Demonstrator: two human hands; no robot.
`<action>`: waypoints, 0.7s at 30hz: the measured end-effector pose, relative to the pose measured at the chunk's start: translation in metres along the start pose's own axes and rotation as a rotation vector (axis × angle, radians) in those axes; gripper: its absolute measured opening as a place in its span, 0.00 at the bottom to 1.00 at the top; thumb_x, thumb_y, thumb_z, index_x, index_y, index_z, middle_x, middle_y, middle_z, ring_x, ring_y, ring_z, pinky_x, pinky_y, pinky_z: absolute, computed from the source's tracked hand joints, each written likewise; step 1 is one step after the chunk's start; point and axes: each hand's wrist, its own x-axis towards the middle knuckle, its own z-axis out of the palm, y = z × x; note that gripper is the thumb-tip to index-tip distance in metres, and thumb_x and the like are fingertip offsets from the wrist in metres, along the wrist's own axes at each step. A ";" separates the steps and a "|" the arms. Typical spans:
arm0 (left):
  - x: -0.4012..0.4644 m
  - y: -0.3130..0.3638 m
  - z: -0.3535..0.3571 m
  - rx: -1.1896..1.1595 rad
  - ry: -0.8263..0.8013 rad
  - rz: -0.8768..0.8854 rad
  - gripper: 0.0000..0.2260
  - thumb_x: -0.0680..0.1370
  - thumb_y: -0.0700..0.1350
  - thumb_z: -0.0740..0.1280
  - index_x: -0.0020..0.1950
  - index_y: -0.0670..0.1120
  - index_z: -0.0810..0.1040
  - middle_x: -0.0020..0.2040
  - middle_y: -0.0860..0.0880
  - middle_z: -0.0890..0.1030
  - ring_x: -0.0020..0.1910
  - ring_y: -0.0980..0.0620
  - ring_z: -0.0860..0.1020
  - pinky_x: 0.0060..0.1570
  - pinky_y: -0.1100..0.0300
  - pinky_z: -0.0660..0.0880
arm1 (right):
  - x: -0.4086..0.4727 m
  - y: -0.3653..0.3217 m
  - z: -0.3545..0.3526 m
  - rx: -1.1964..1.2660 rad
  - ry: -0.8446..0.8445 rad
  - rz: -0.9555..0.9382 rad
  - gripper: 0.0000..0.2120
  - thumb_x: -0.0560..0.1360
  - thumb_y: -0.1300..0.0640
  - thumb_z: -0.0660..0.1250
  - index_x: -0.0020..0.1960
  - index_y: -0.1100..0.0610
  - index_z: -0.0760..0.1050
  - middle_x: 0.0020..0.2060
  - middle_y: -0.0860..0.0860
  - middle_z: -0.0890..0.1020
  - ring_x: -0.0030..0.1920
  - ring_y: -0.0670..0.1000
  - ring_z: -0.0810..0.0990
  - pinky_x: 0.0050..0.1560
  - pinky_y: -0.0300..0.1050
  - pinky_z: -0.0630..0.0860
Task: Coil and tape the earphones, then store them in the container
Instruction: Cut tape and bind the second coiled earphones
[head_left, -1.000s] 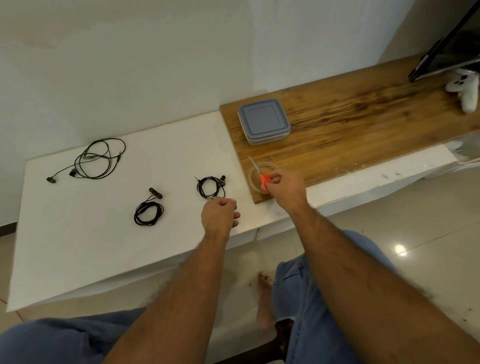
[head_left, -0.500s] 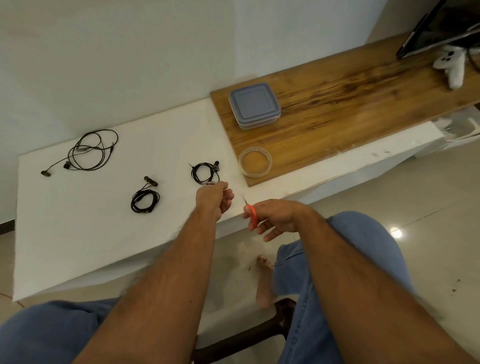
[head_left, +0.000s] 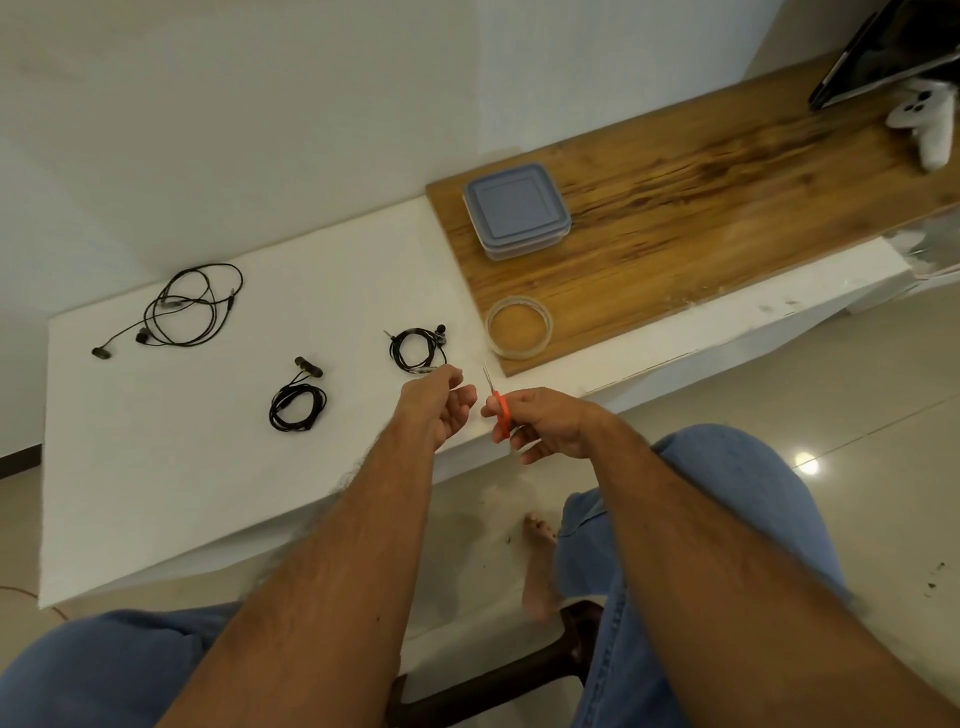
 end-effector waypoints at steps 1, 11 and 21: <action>0.000 0.000 0.000 0.005 -0.007 -0.003 0.05 0.78 0.42 0.64 0.43 0.42 0.75 0.34 0.44 0.81 0.31 0.53 0.76 0.20 0.68 0.70 | 0.002 -0.001 0.000 0.001 0.005 -0.010 0.20 0.76 0.43 0.67 0.61 0.56 0.78 0.42 0.52 0.83 0.36 0.47 0.75 0.39 0.44 0.77; 0.001 0.002 -0.005 0.015 -0.037 -0.009 0.04 0.78 0.43 0.64 0.44 0.43 0.75 0.36 0.45 0.81 0.31 0.54 0.77 0.21 0.69 0.70 | 0.012 -0.007 0.001 -0.013 0.059 -0.059 0.17 0.75 0.46 0.70 0.56 0.57 0.80 0.40 0.51 0.83 0.29 0.46 0.68 0.28 0.39 0.67; 0.005 0.001 -0.007 0.045 -0.008 0.020 0.04 0.78 0.42 0.64 0.45 0.42 0.75 0.38 0.44 0.81 0.31 0.53 0.77 0.21 0.67 0.71 | 0.013 -0.007 0.000 -0.030 0.079 -0.103 0.13 0.74 0.49 0.71 0.54 0.56 0.81 0.39 0.51 0.83 0.27 0.45 0.67 0.26 0.38 0.65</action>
